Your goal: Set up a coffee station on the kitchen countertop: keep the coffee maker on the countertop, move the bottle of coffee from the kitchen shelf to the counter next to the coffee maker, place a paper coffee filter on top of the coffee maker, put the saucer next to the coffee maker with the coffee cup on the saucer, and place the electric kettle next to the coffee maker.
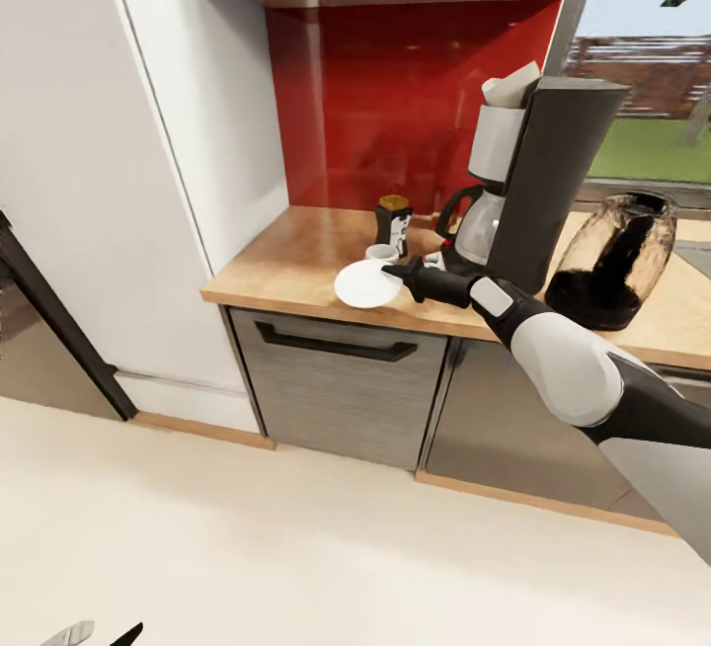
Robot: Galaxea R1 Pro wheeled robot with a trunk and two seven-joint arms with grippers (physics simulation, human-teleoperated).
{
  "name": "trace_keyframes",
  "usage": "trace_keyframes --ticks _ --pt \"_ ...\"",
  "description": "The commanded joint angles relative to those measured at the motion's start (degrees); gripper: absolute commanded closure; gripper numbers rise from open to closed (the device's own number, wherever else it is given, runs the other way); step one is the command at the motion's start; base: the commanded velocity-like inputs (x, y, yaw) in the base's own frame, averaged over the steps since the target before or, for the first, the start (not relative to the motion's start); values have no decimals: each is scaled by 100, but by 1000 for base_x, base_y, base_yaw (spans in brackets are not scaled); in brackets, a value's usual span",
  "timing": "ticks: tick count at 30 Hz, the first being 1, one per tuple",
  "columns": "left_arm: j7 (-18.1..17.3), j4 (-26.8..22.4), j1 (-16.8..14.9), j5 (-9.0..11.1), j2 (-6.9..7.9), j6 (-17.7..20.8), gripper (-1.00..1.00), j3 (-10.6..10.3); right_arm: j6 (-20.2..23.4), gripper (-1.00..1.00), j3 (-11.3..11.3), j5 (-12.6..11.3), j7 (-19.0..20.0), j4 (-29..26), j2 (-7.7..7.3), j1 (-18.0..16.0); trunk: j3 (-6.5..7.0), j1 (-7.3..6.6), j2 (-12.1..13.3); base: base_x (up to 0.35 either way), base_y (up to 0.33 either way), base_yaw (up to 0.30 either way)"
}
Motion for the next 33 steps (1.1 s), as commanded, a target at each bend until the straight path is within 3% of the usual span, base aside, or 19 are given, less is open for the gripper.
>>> trace_keyframes --ticks 1,9,18,27,33 --pt "-23 8 -4 33 3 13 -100 -4 52 100 8 -75 -1 -5 1 -1 -5 0 -2 0 264 -28" --pt "-23 8 -4 33 1 13 -100 -8 55 100 8 -75 -1 -5 1 4 -5 0 -2 0 193 -51" --pt "-23 8 -4 33 3 9 -100 -4 60 100 8 -75 -1 -5 1 5 -5 0 -2 0 25 -244" --pt "-40 8 -4 33 18 26 -100 -8 57 100 8 -75 -1 -5 1 5 -5 0 -2 0 253 -51" --pt "-41 8 -4 33 23 19 -100 -8 59 100 8 -75 -1 -5 1 5 -5 0 -2 0 68 -223"
